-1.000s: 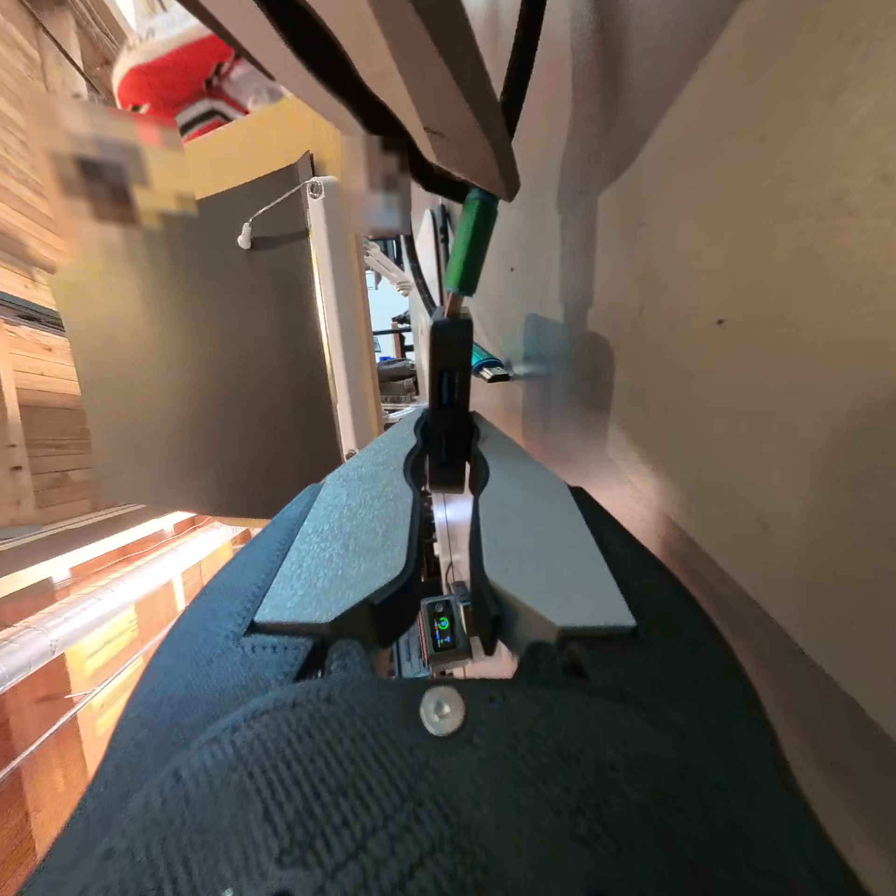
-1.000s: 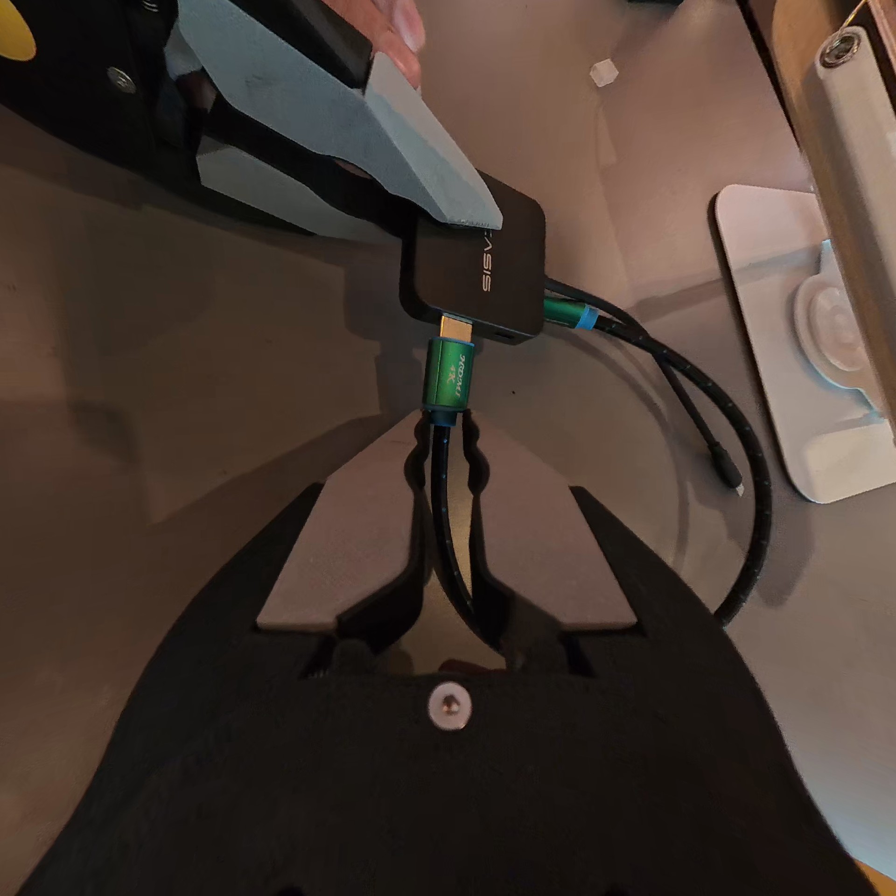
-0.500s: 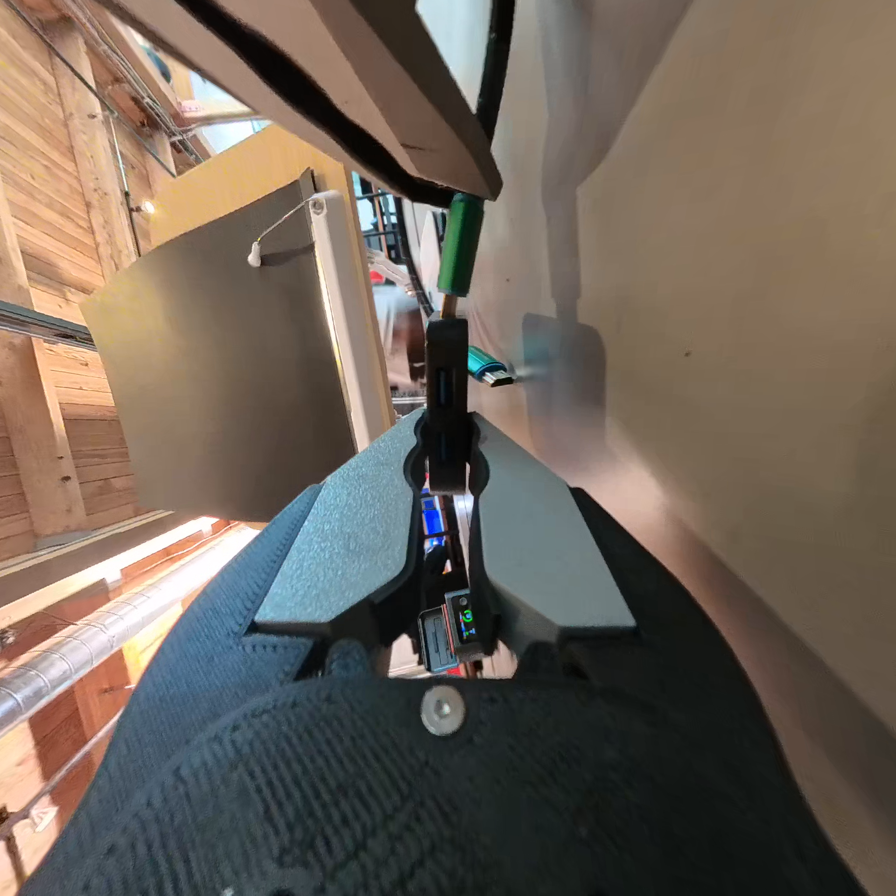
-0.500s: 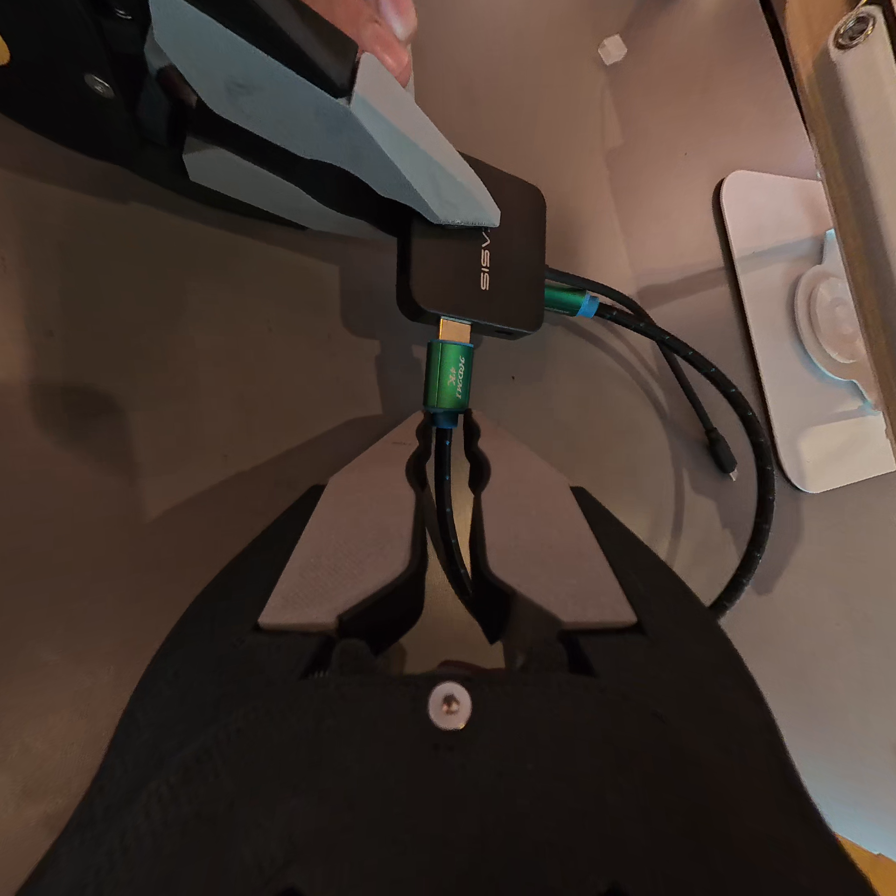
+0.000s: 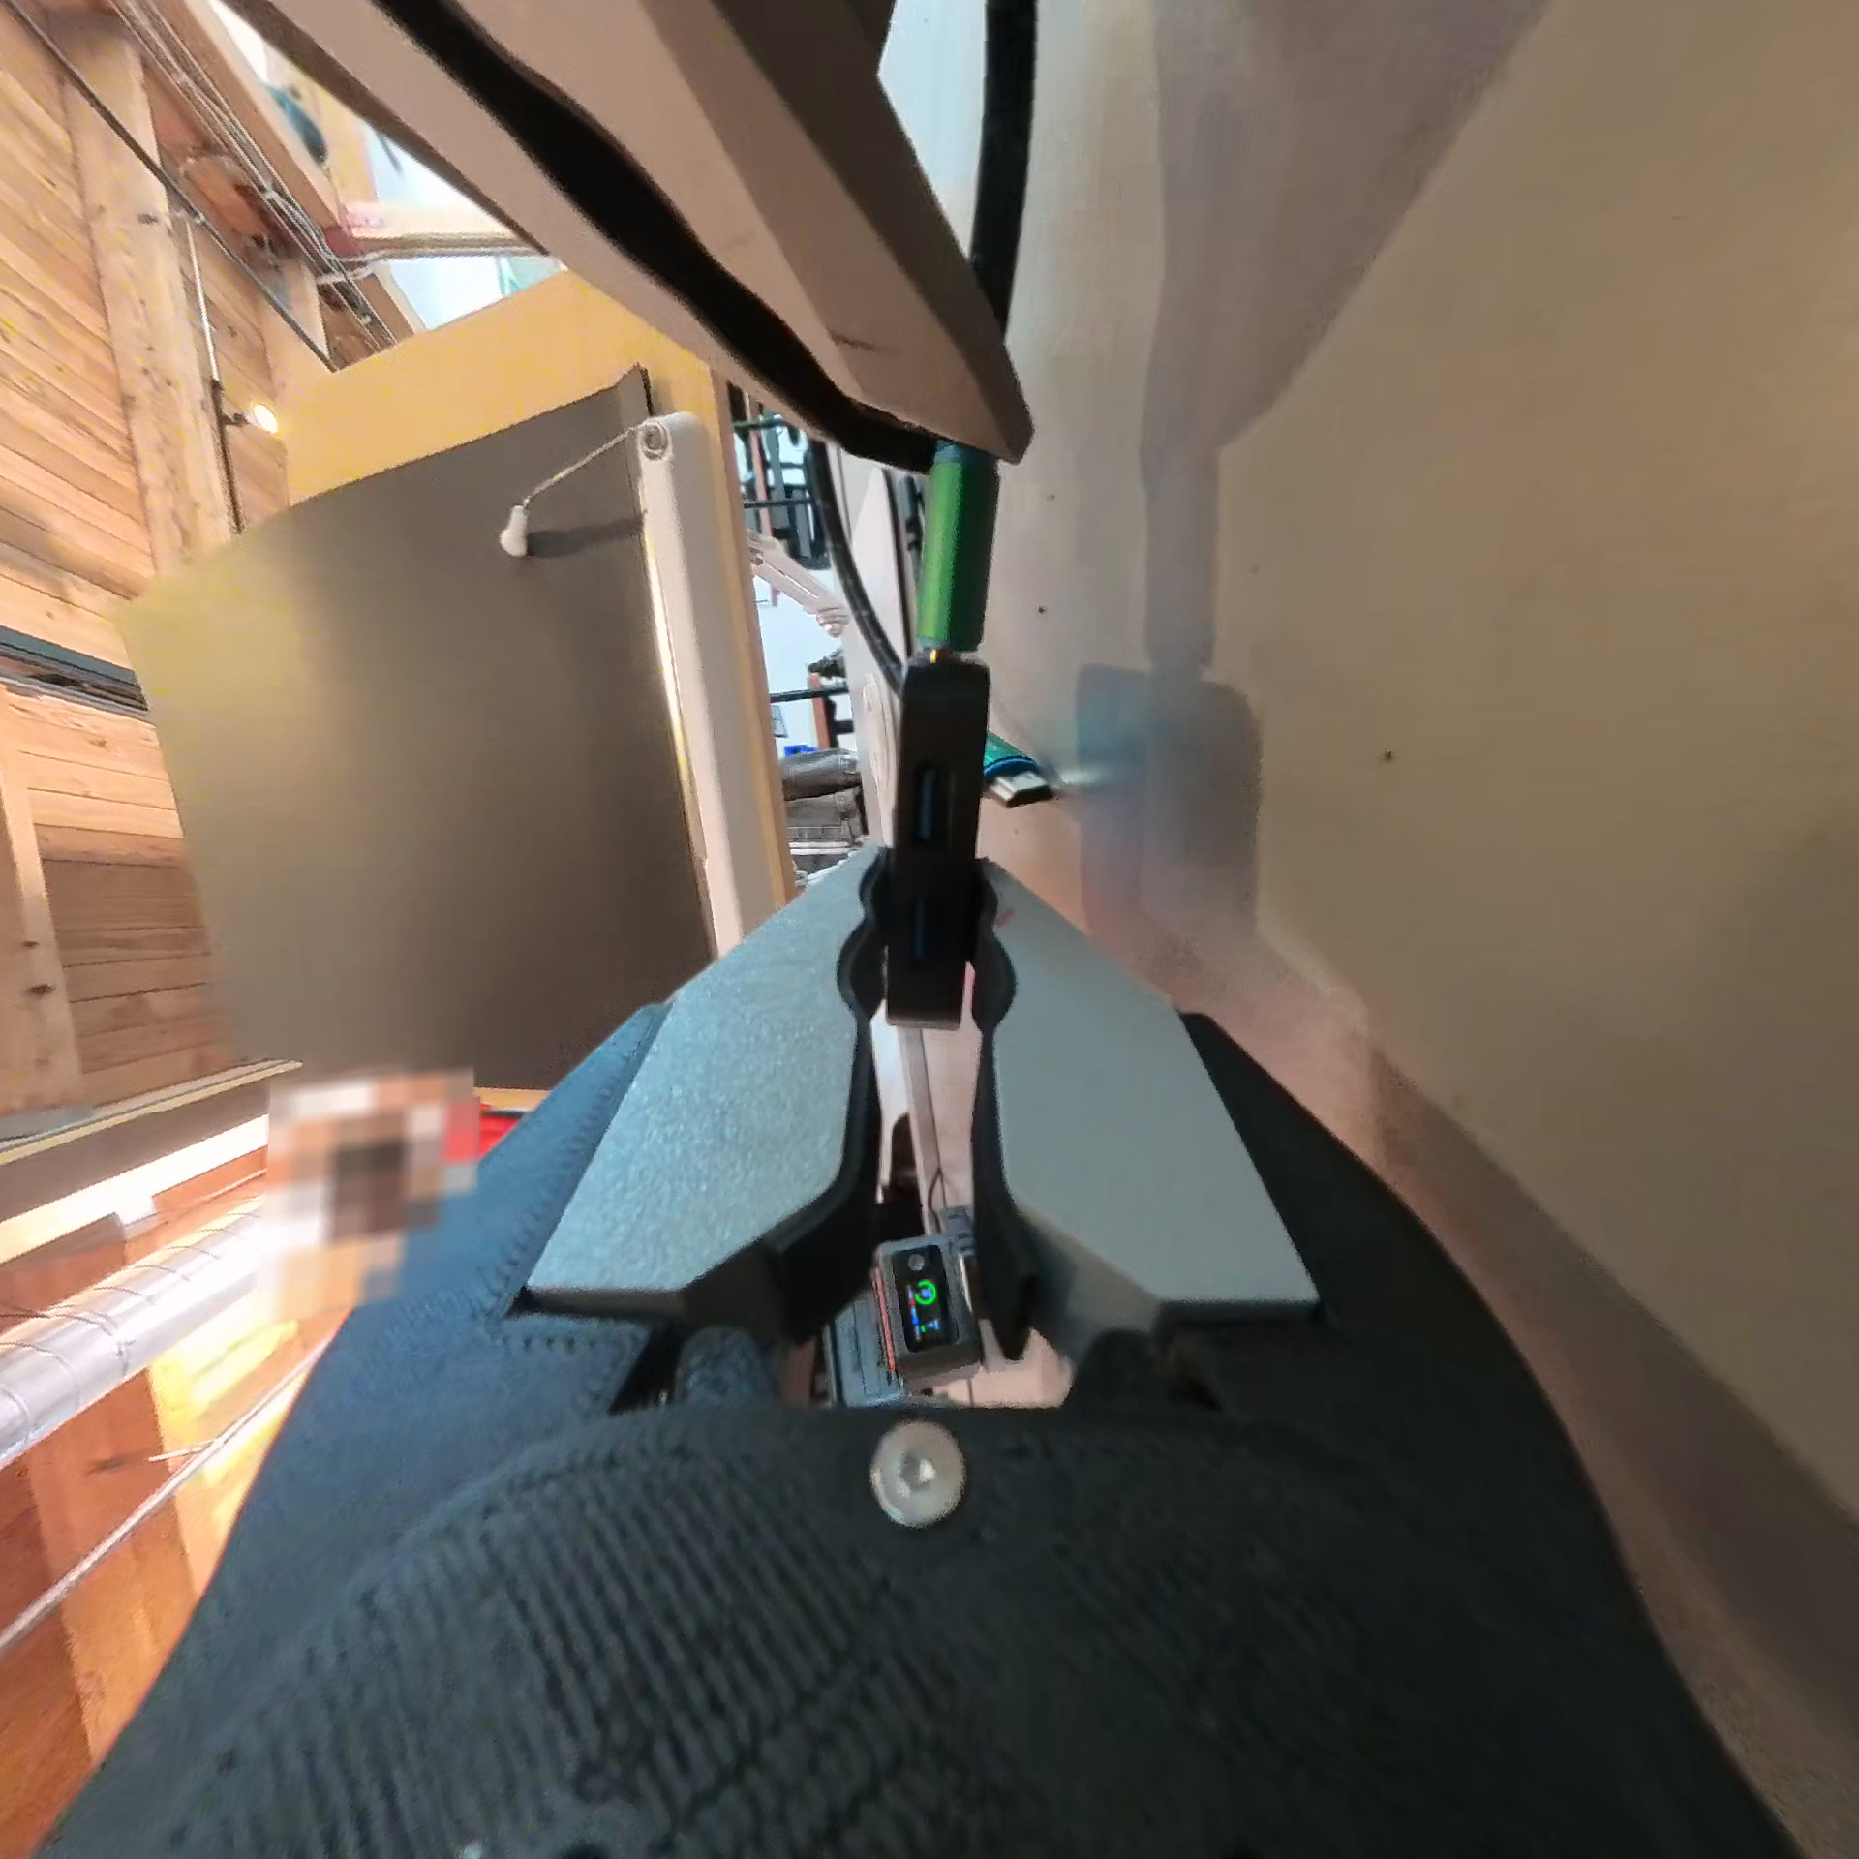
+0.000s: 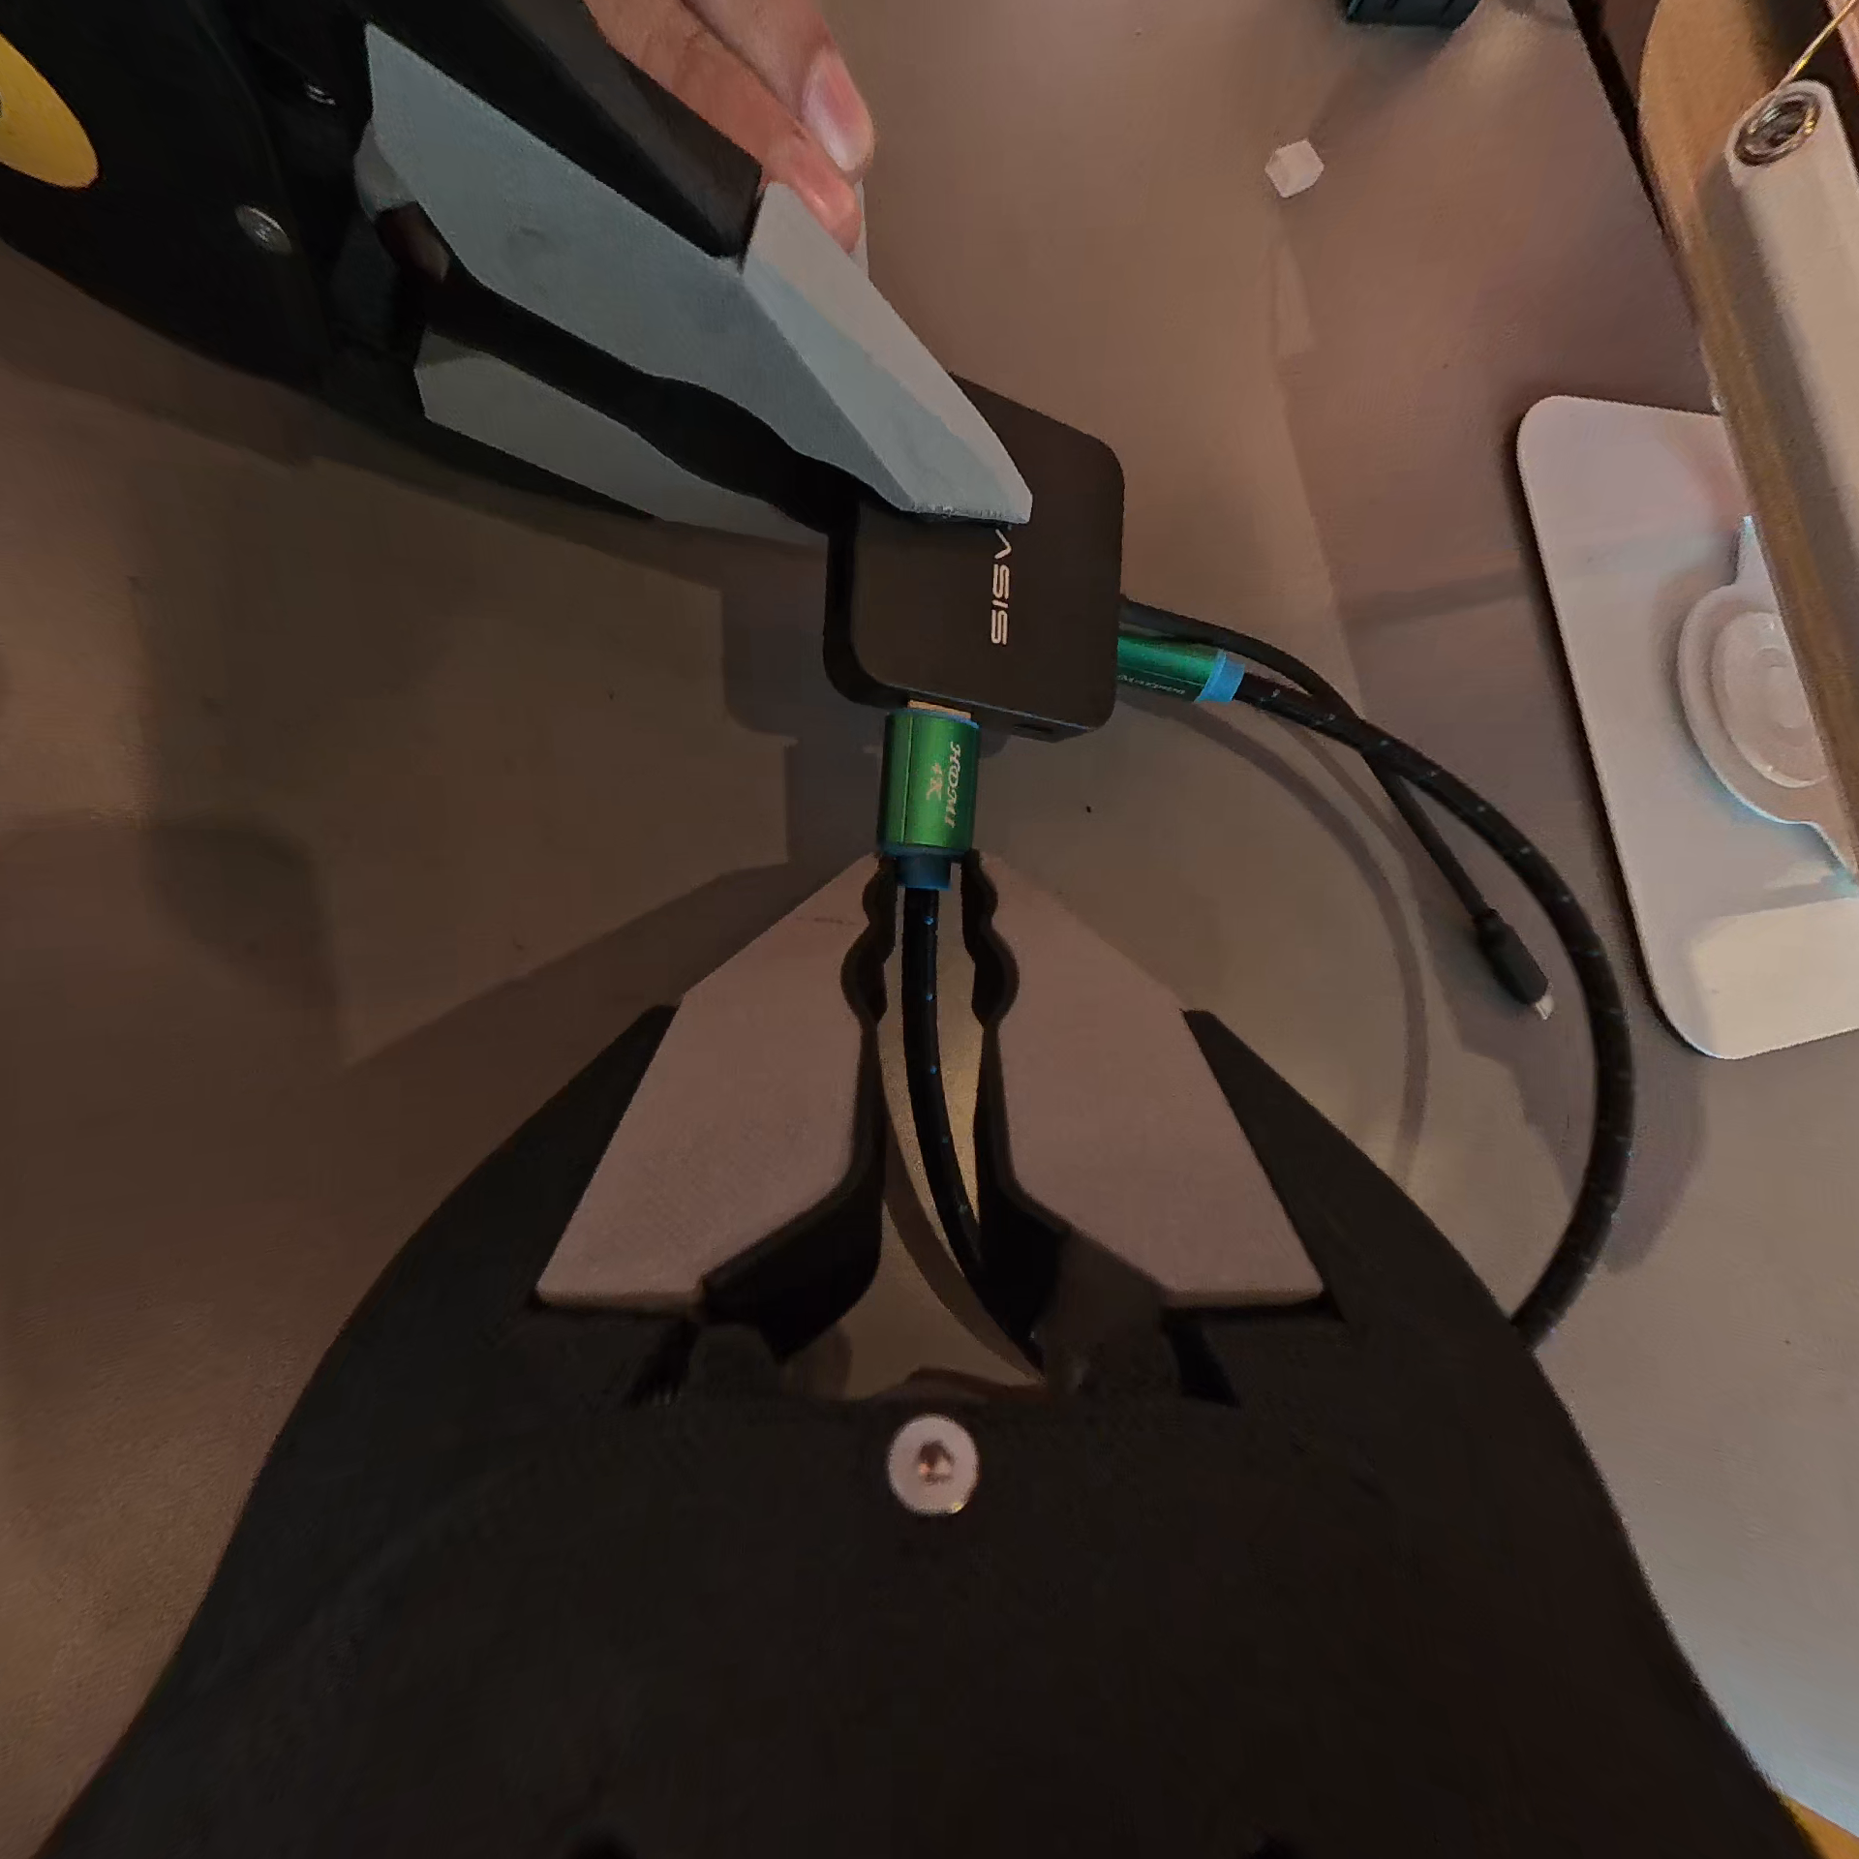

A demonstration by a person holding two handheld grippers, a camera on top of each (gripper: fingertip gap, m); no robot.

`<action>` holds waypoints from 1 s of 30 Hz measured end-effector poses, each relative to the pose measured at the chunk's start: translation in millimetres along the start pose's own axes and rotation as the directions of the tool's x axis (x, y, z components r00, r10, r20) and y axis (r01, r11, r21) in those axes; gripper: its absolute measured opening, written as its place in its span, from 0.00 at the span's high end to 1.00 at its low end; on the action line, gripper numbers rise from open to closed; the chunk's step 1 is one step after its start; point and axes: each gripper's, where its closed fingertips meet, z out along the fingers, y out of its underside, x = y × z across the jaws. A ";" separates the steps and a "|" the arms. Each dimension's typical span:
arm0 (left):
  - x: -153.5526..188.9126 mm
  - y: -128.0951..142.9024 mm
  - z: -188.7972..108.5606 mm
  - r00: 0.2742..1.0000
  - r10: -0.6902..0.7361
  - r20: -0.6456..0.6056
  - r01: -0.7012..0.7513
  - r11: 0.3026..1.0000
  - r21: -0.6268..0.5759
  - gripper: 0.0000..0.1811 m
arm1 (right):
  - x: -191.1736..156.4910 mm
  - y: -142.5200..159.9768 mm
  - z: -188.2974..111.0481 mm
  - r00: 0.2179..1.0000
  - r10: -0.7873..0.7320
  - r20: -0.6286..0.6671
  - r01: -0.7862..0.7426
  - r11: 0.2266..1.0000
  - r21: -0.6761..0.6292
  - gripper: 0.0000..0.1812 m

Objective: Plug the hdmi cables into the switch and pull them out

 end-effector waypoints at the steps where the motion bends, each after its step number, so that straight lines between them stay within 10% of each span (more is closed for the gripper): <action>1: -0.6 -0.4 0.1 1.000 0.000 0.002 0.000 1.000 -0.009 0.94 | 0.2 -0.2 -0.4 1.000 0.007 0.002 -0.007 1.000 0.002 0.95; 10: -8.3 13.8 10.1 0.972 -0.233 -0.016 0.232 0.972 -0.037 0.93 | 23.1 -16.9 -4.1 0.986 0.014 -0.164 0.004 0.994 0.107 0.94; 15: -2.3 0.6 6.1 0.918 -0.377 -0.122 0.384 0.922 0.040 0.93 | 16.9 -22.6 -2.6 0.992 0.057 -0.110 -0.038 0.985 0.166 0.65; 22: -5.5 -29.2 -13.5 0.811 -0.499 -0.306 0.565 0.804 0.185 0.94 | 17.1 -22.1 1.7 0.937 -0.186 -0.297 0.210 0.976 0.052 0.85; 30: -17.5 -27.4 -13.7 0.753 -0.589 -0.293 0.654 0.720 0.232 0.91 | 14.6 -22.2 -6.4 0.976 -0.086 -0.200 0.113 0.985 0.131 0.89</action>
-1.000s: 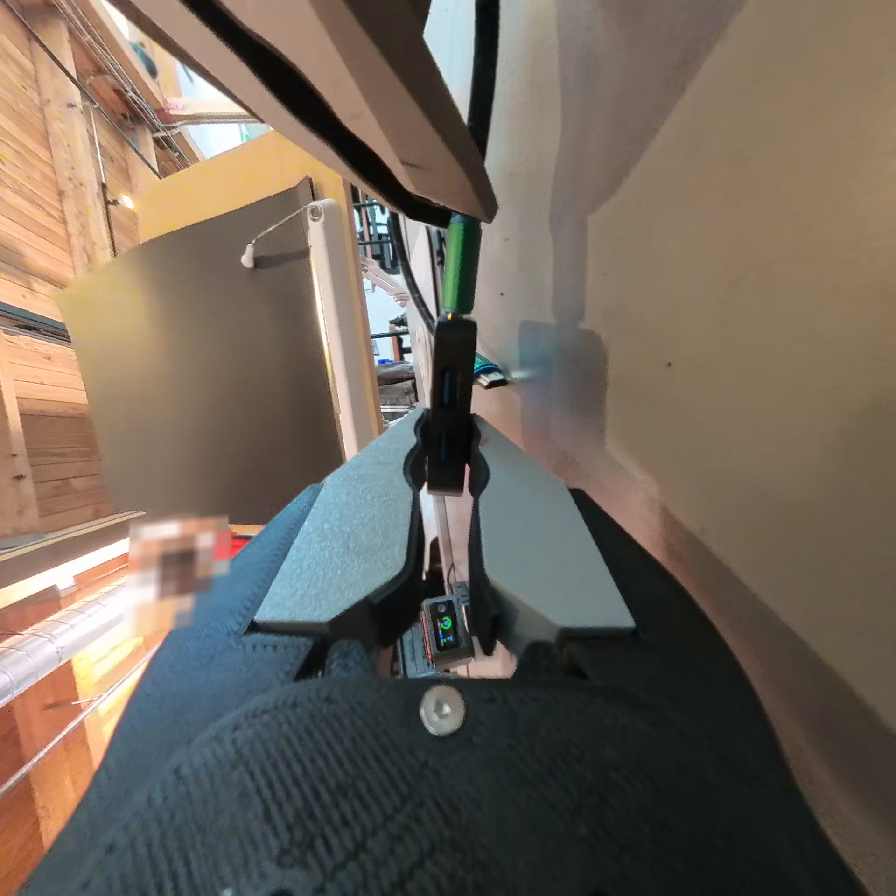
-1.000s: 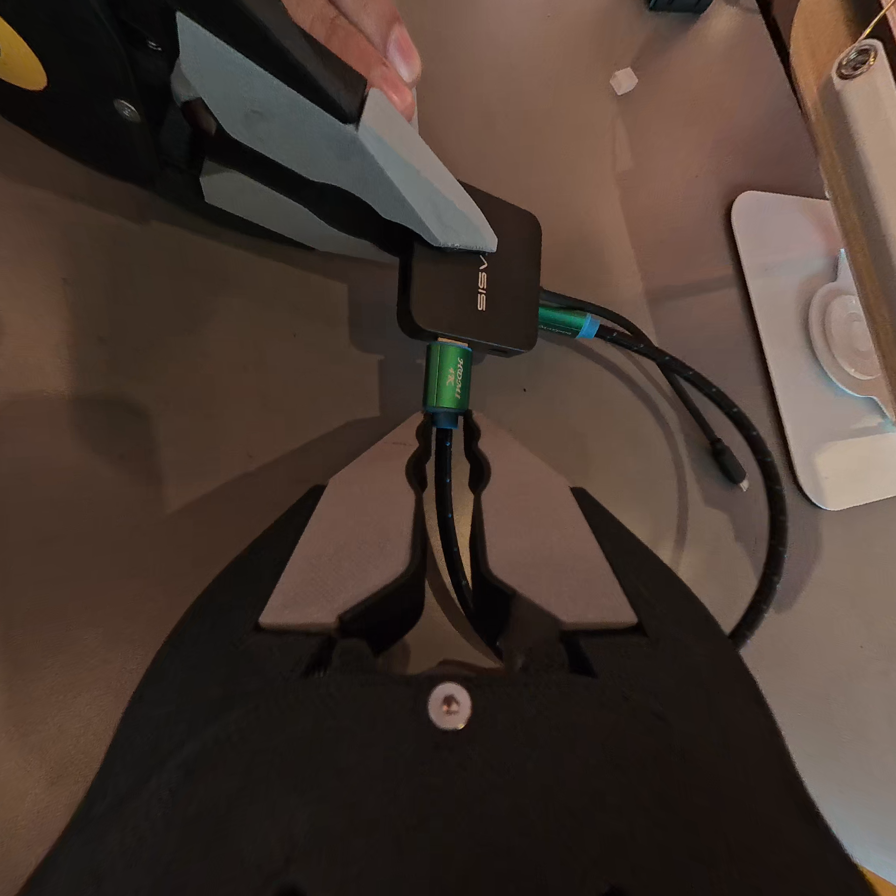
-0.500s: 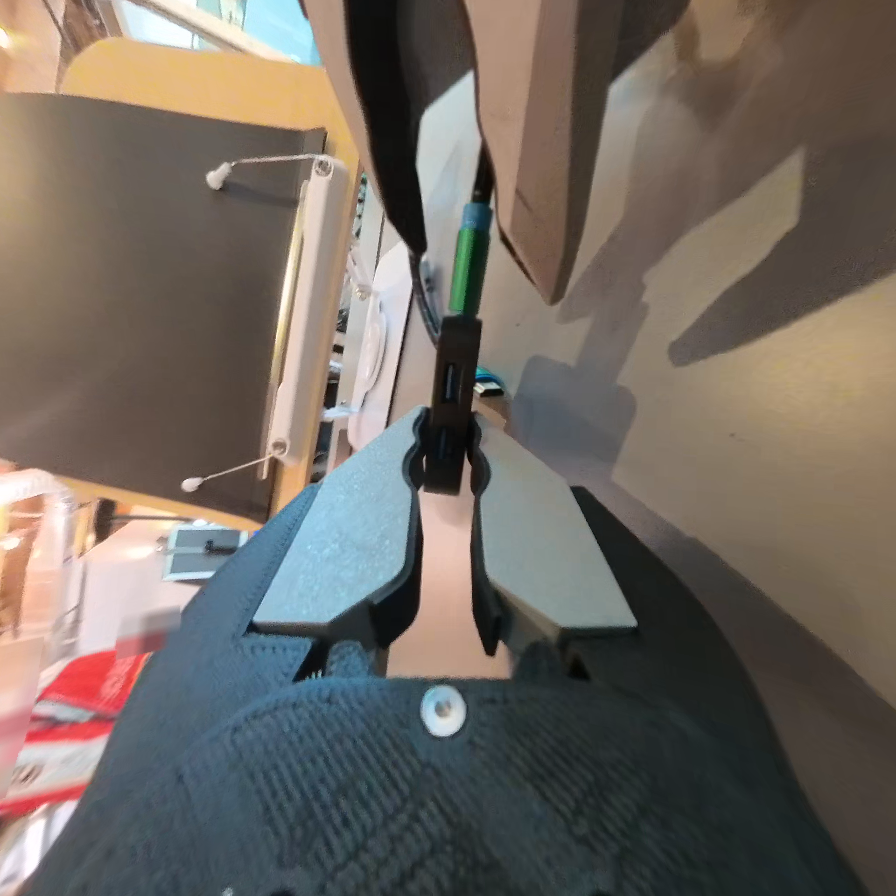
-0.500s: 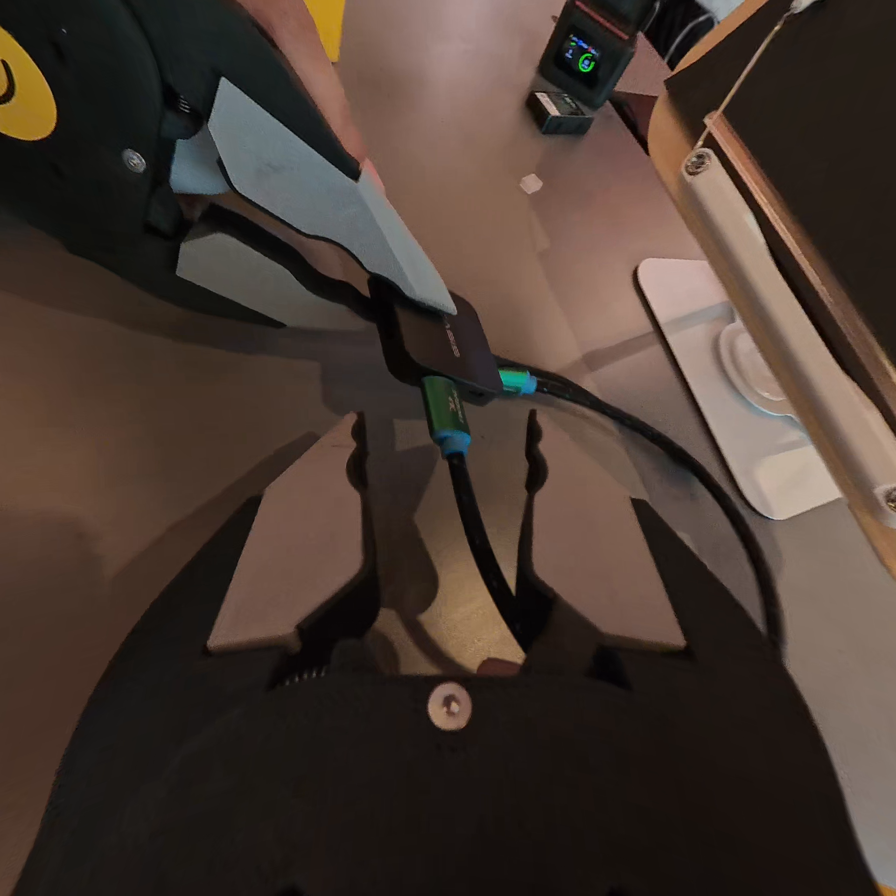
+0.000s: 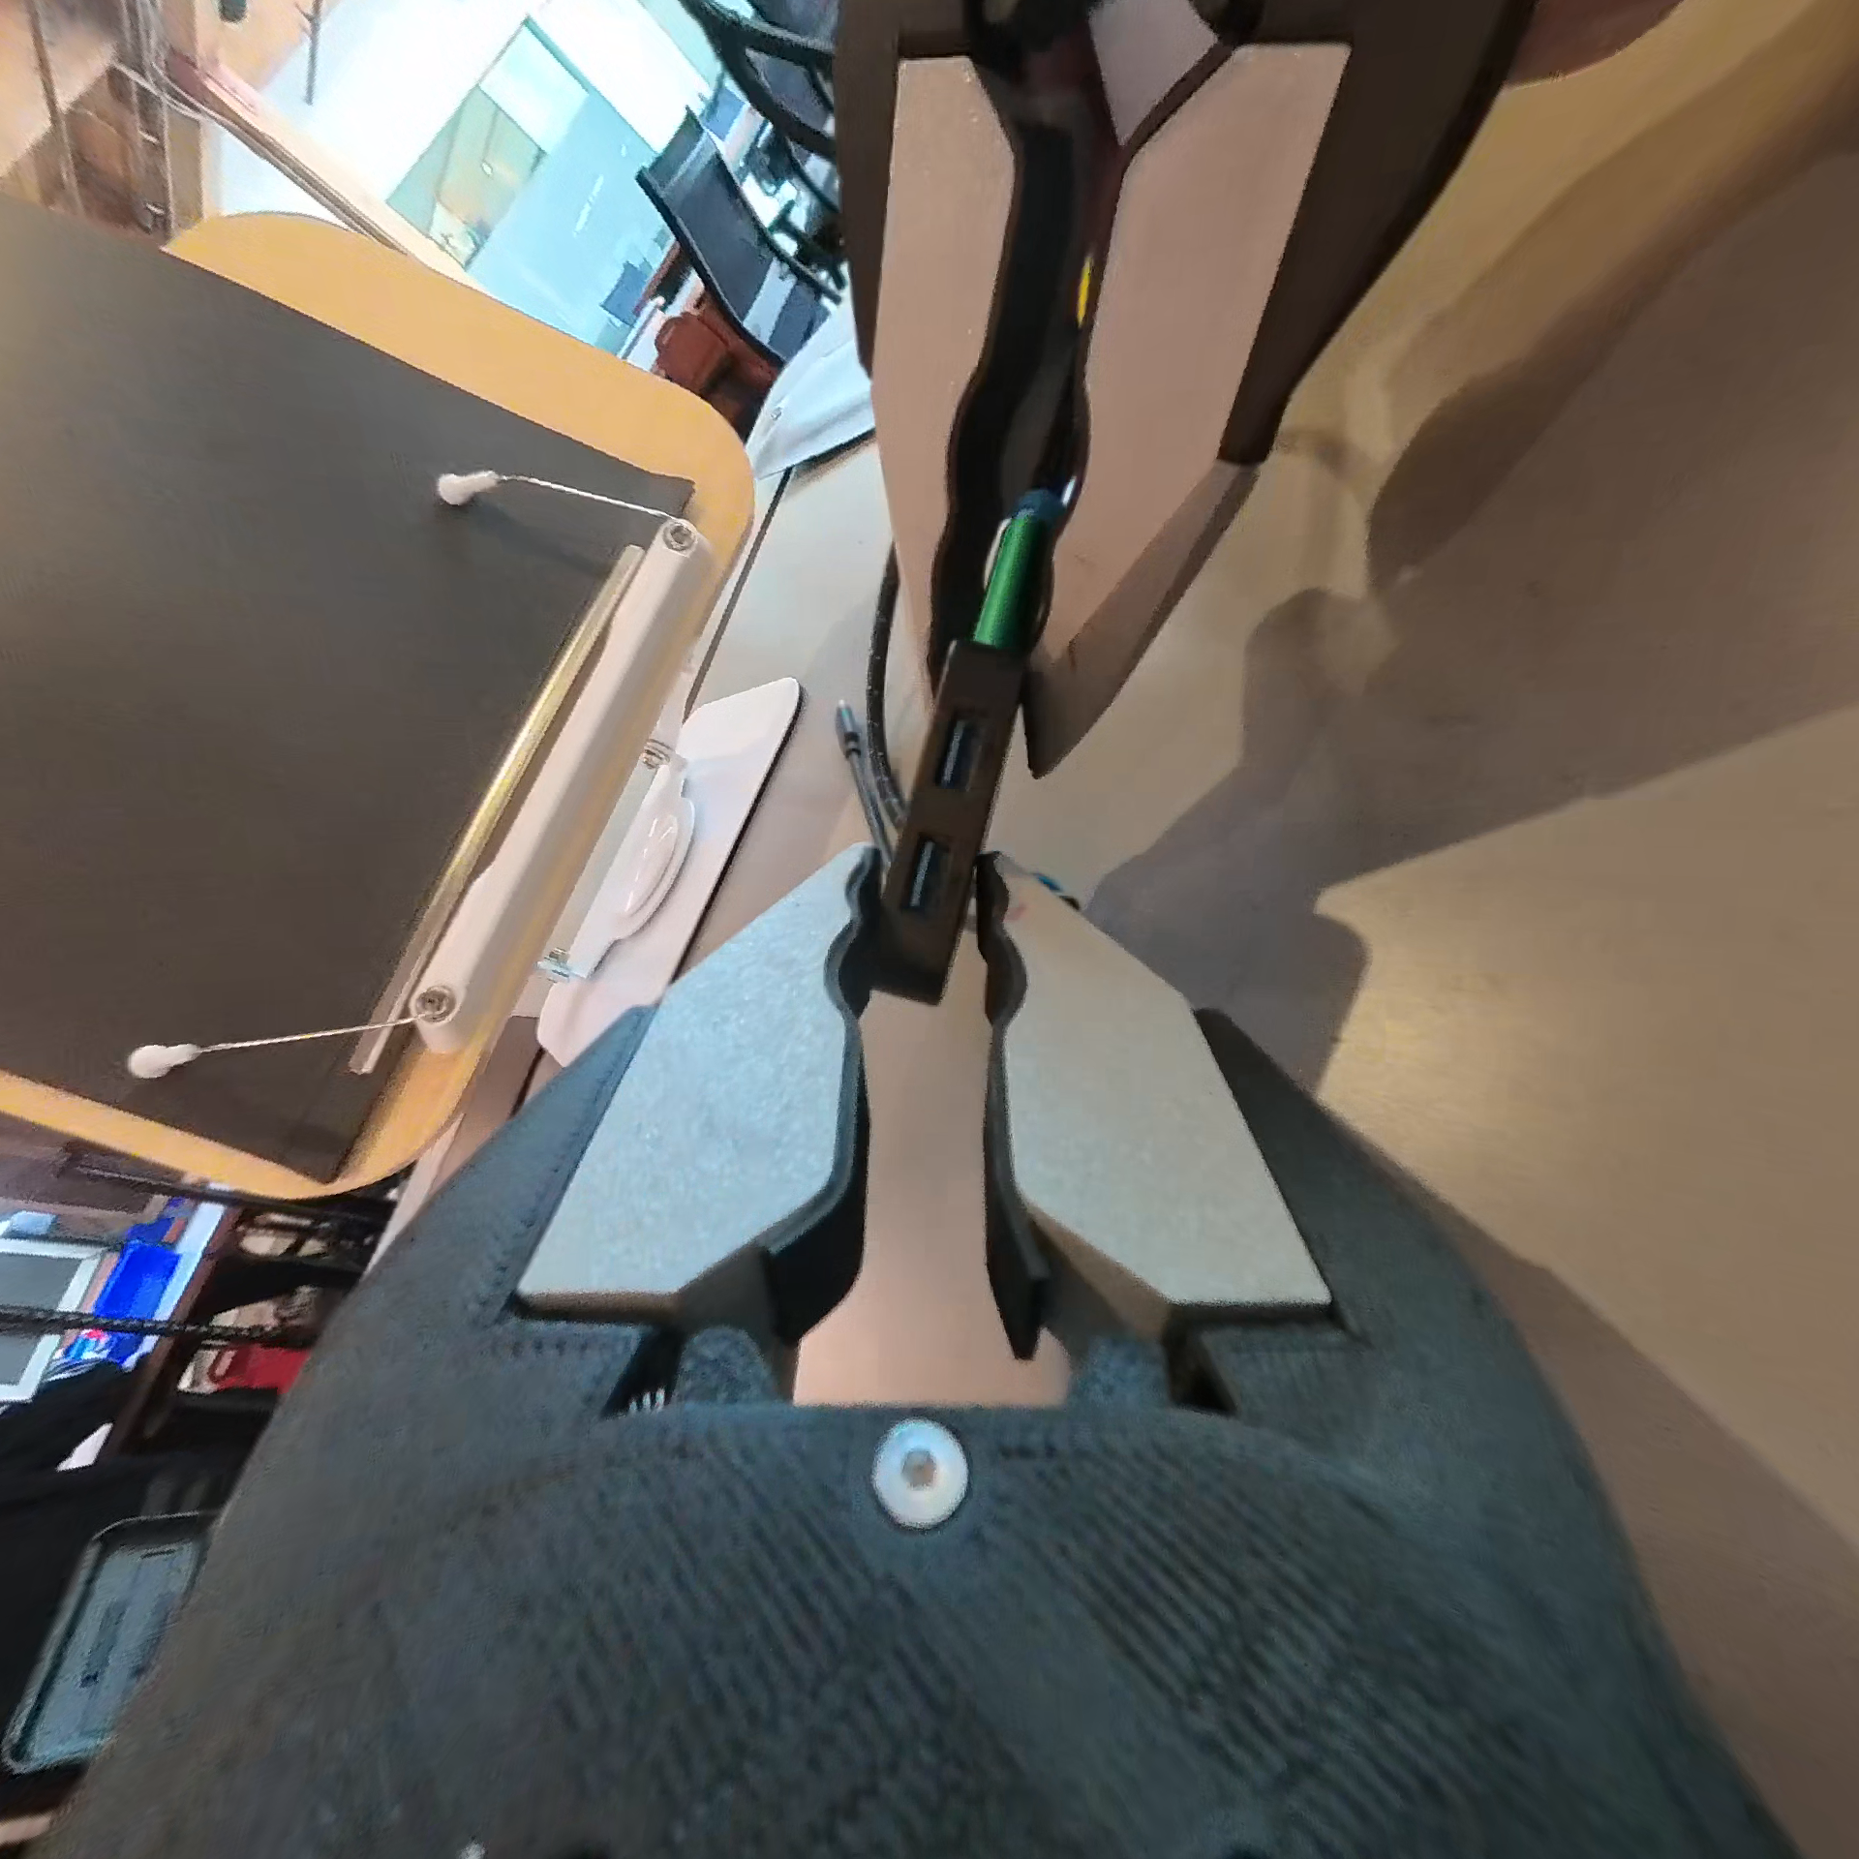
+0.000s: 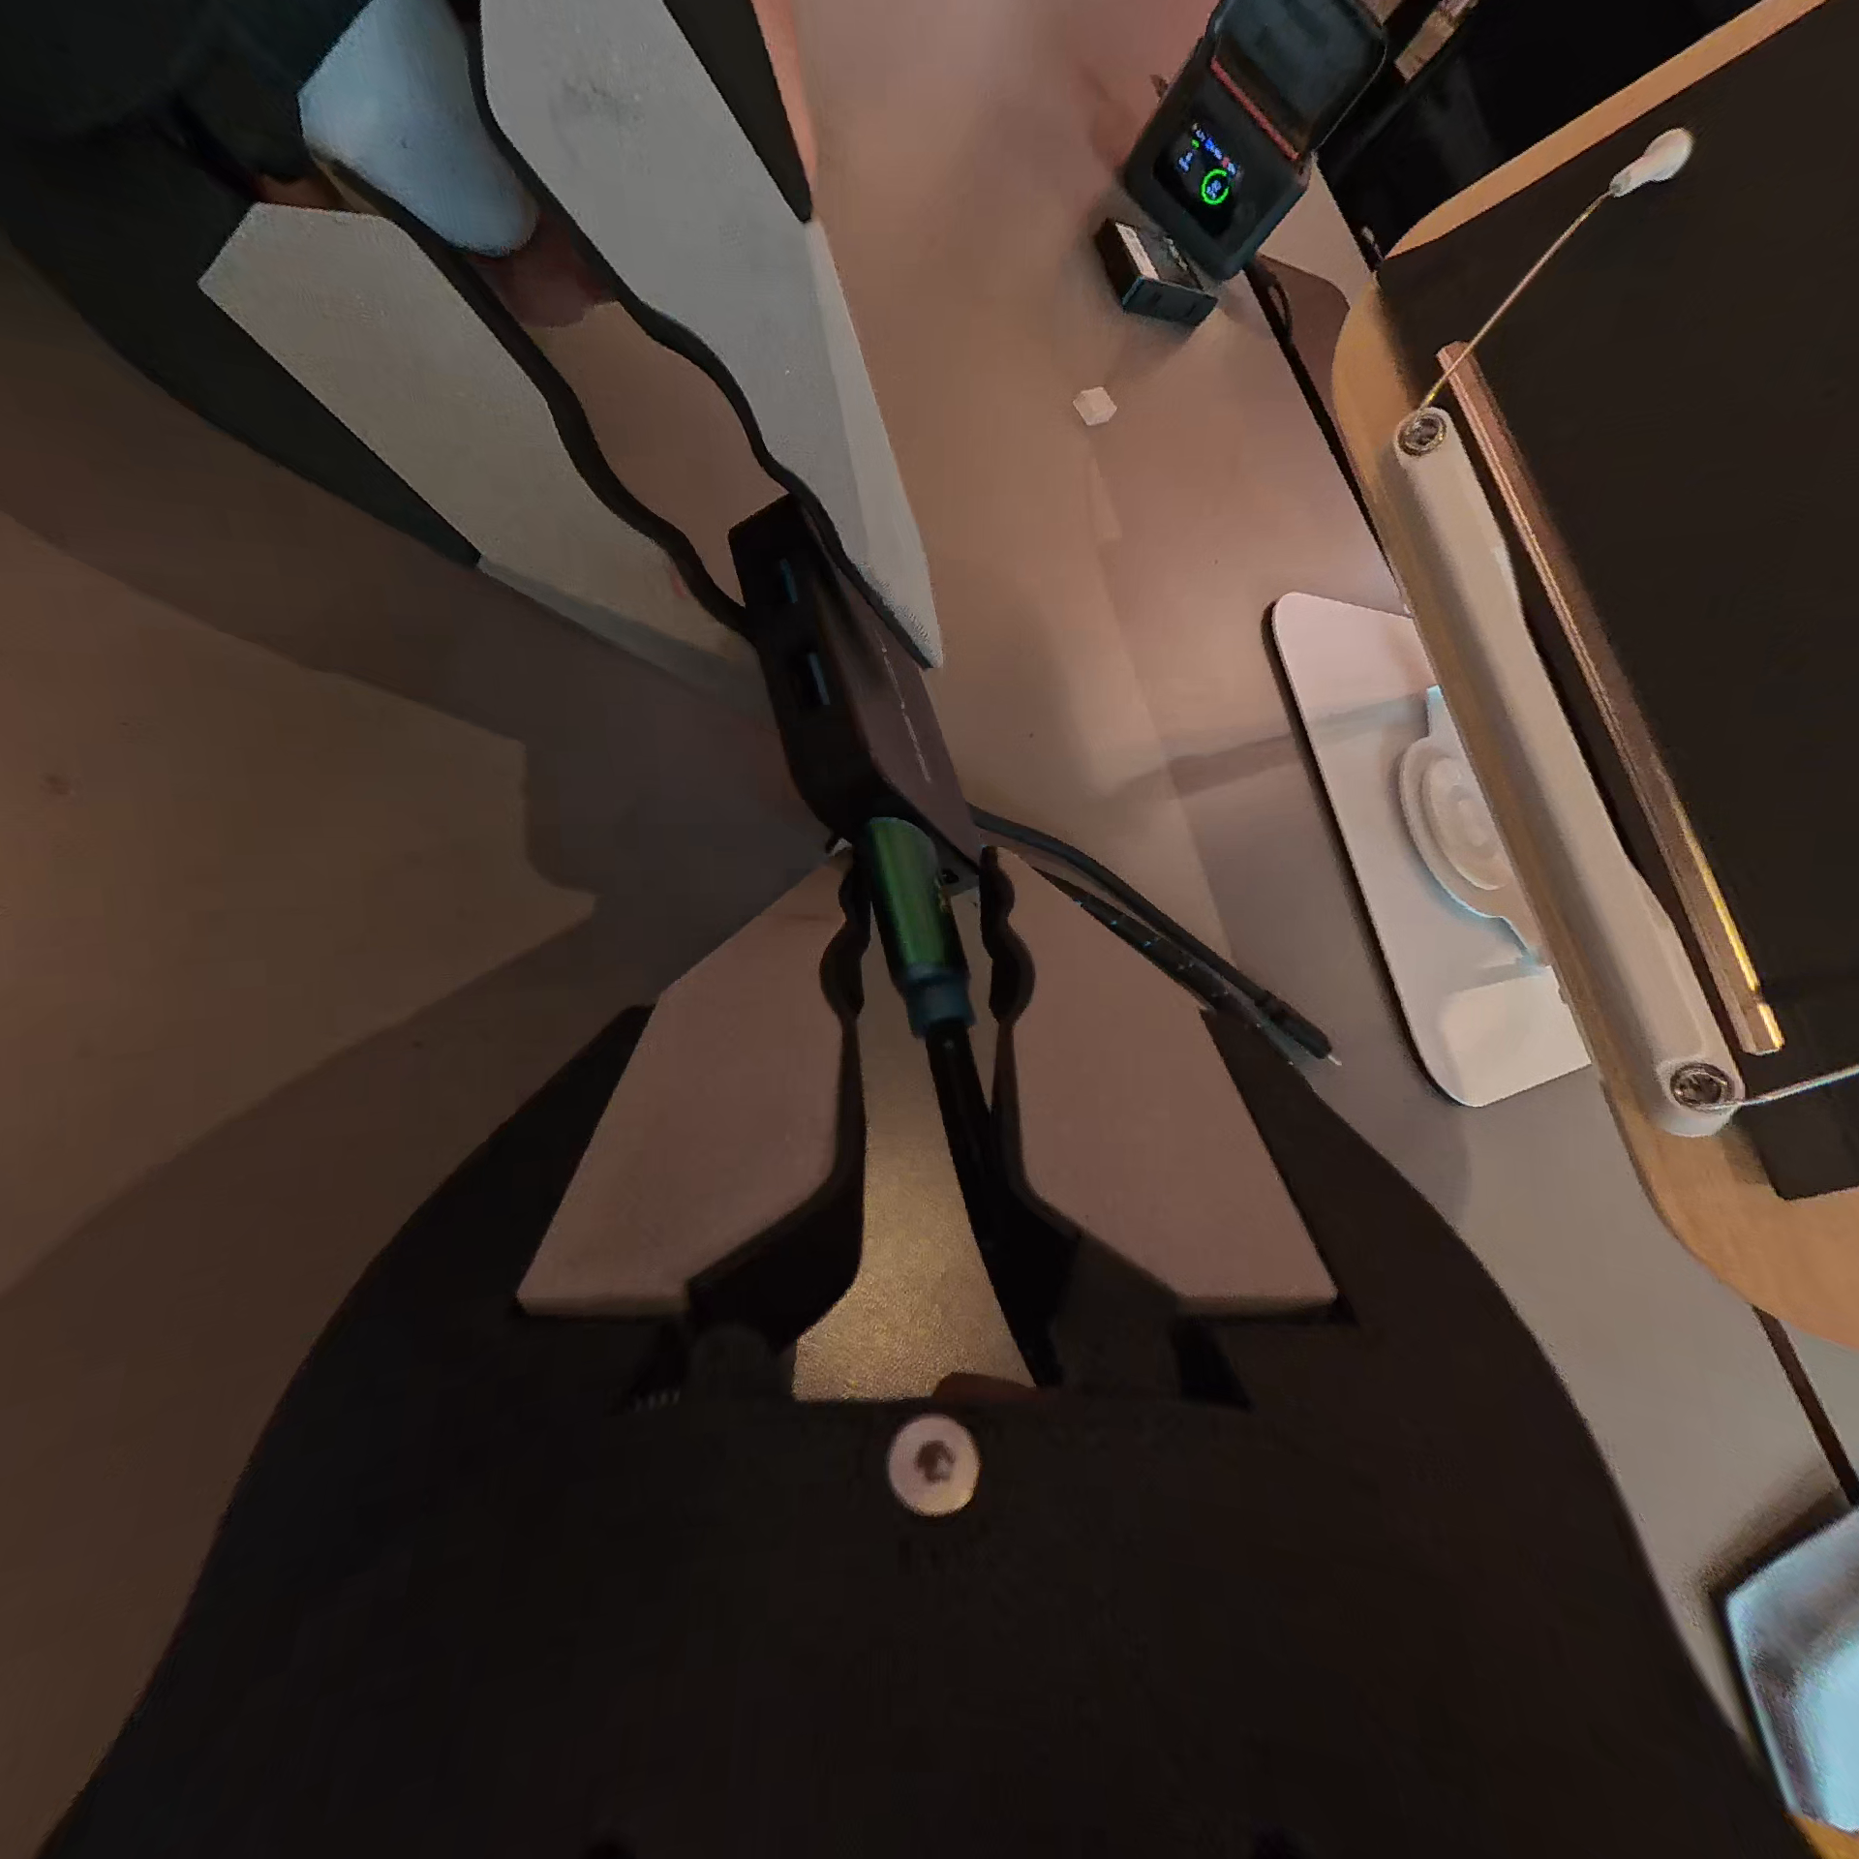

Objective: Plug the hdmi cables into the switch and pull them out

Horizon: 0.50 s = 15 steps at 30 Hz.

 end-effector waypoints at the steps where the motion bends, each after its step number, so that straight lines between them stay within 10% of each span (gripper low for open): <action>1: 1.8 -0.3 -1.1 1.000 -0.013 -0.025 0.013 1.000 -0.004 0.92 | -1.0 -0.3 0.2 1.000 0.001 0.009 -0.001 1.000 0.005 0.89; 15: -22.0 -1.7 -13.8 0.885 -0.449 -0.120 0.459 0.885 0.077 0.81 | 22.2 -4.2 -8.9 0.992 0.059 -0.113 -0.062 0.998 -0.025 0.94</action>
